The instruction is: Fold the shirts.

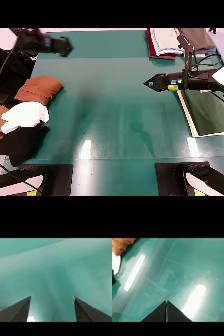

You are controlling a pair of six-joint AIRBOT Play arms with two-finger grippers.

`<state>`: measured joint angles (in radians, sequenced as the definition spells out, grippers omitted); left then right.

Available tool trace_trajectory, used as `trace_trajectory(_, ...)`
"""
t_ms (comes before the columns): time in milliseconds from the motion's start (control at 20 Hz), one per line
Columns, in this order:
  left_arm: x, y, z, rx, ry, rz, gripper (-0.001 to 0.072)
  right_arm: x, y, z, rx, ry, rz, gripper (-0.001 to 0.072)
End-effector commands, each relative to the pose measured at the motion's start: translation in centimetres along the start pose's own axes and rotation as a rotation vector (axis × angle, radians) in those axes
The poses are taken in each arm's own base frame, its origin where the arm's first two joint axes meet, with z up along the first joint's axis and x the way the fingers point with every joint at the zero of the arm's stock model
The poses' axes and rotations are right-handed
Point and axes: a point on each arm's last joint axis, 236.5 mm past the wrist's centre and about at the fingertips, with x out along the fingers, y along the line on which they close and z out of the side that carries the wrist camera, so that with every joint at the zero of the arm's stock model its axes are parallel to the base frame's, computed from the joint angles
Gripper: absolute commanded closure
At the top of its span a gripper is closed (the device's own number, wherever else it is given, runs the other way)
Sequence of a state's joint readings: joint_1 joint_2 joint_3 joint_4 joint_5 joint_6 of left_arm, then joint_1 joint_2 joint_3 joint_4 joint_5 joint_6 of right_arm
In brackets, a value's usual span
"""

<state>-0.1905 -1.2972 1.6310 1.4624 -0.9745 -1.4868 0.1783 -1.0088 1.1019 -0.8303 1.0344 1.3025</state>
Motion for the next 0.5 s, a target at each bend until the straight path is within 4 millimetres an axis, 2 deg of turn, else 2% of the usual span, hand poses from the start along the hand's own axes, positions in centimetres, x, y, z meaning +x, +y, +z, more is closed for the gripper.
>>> trace_trajectory(0,-0.3,12.7,-8.0,-0.117,0.242,0.297,0.0085,0.0,0.1,-0.2,0.000,0.008,0.003,0.0692)
trace_trajectory(100,0.5,16.4,-14.2,-0.227,0.355,0.338,0.0085,0.0,0.1,-0.2,0.000,0.006,0.003,0.0692)
trace_trajectory(200,1.7,18.5,-19.5,-0.296,0.410,0.358,0.0085,0.0,0.1,-0.1,0.000,0.005,0.002,0.0692)
trace_trajectory(300,3.1,19.6,-22.7,-0.318,0.414,0.375,0.0085,0.0,0.1,-0.1,0.000,0.004,0.002,0.0692)
trace_trajectory(450,5.3,19.8,-24.7,-0.347,0.431,0.360,0.0086,0.0,0.0,0.1,0.000,-0.005,0.000,0.0692)
